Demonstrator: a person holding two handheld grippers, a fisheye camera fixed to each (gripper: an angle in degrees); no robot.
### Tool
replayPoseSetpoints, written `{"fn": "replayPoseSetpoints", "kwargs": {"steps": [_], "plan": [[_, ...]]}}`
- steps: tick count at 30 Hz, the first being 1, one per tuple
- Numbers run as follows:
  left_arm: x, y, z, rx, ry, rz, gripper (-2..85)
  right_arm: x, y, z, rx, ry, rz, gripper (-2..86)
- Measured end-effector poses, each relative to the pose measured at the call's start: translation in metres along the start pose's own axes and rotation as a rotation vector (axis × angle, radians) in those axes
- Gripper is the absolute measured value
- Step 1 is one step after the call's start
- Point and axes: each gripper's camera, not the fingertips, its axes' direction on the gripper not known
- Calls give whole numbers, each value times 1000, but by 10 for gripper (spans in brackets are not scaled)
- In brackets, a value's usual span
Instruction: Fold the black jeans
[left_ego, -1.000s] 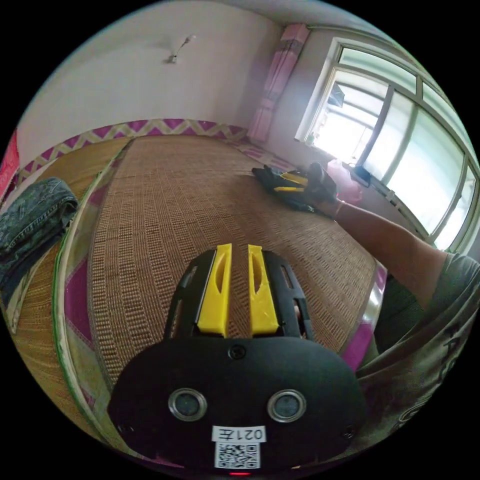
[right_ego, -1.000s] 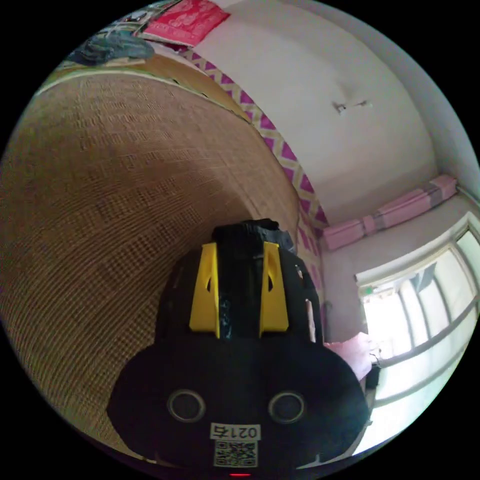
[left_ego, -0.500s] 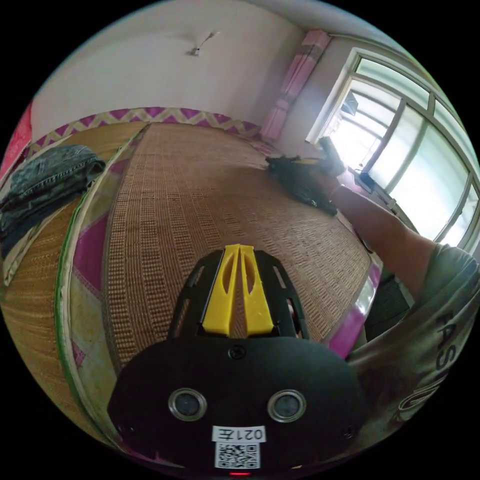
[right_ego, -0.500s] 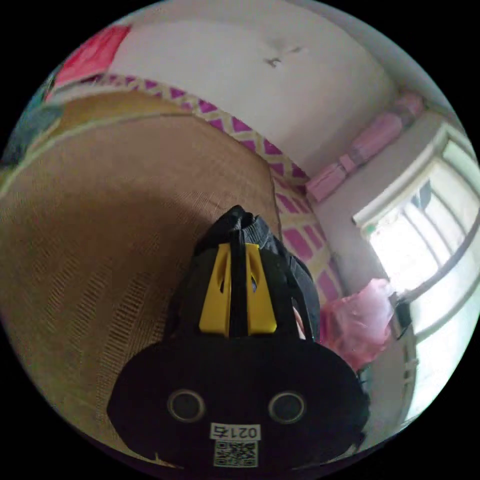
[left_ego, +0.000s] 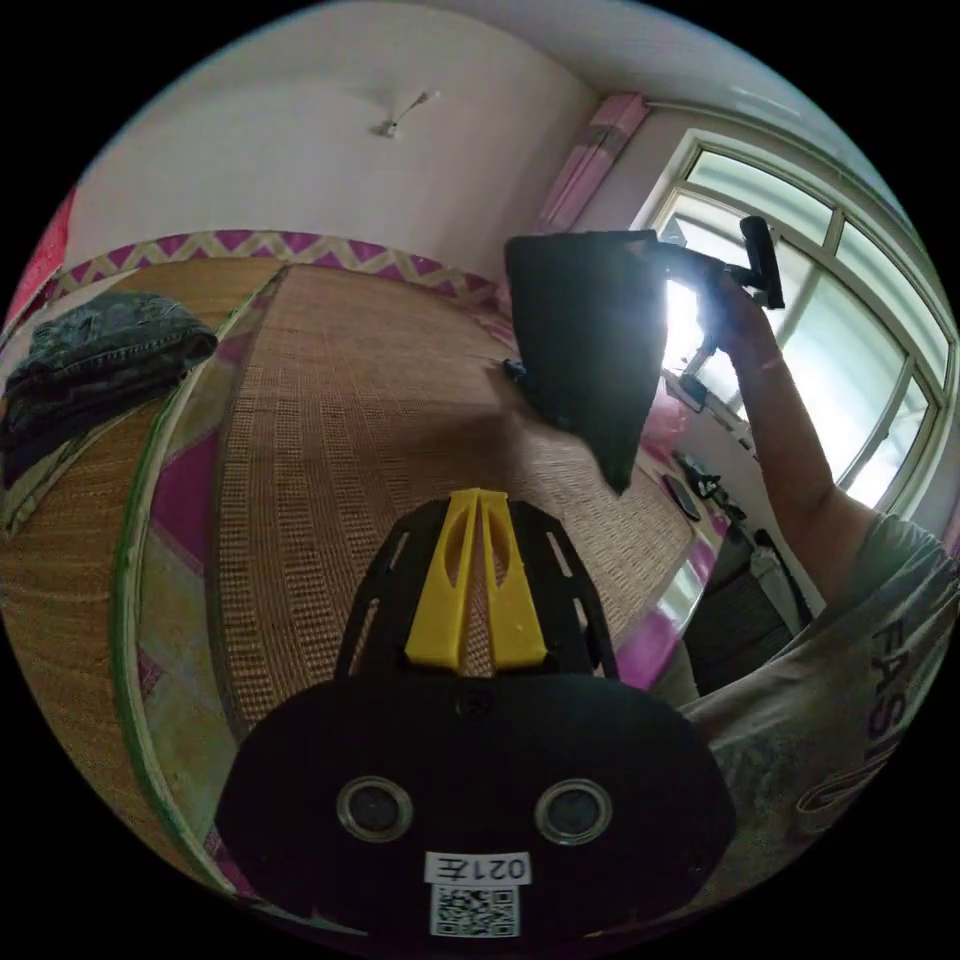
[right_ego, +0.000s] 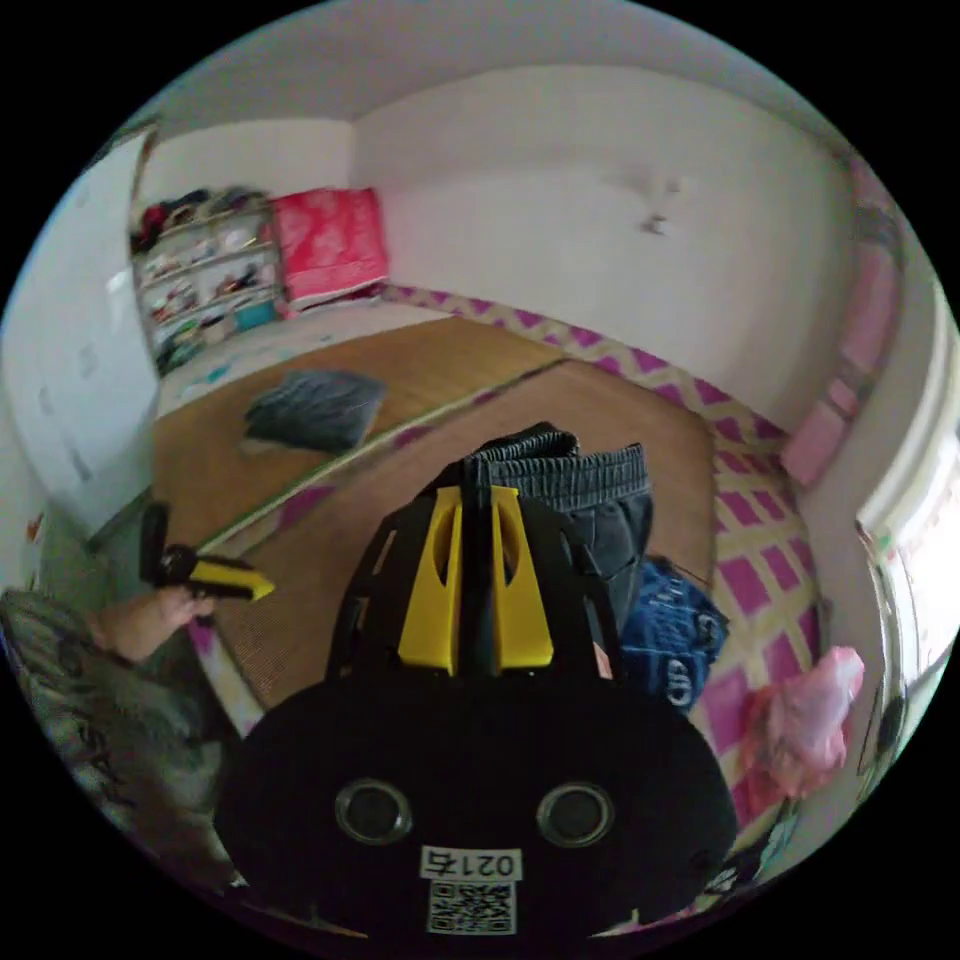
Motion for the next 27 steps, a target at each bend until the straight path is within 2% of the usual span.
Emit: {"fn": "replayPoseSetpoints", "kwargs": {"steps": [5, 8, 12, 17, 20, 23, 25, 27], "plan": [[-19, 28, -43, 45, -64, -72, -10, -173, 42, 126, -134, -167, -180, 49], [-40, 51, -68, 42, -109, -134, -10, -210, 73, 164, -176, -336, -89, 52], [-70, 77, -92, 36, -138, -217, -10, -202, 102, 124, -54, -272, -55, 70], [-82, 86, -93, 58, -119, -256, -10, -191, 117, 96, -66, -299, -114, 101], [-79, 87, -86, 59, -104, -249, -10, -192, 126, 82, -66, -267, -140, 89], [-74, 88, -79, 39, -112, -237, -10, -190, 135, 71, -45, -148, -176, 63], [-72, 89, -75, 29, -115, -234, -9, -169, 138, 51, 14, -118, -139, 50], [-68, 88, -70, 16, -113, -215, -9, -100, 137, 6, 99, -224, 36, 47]]}}
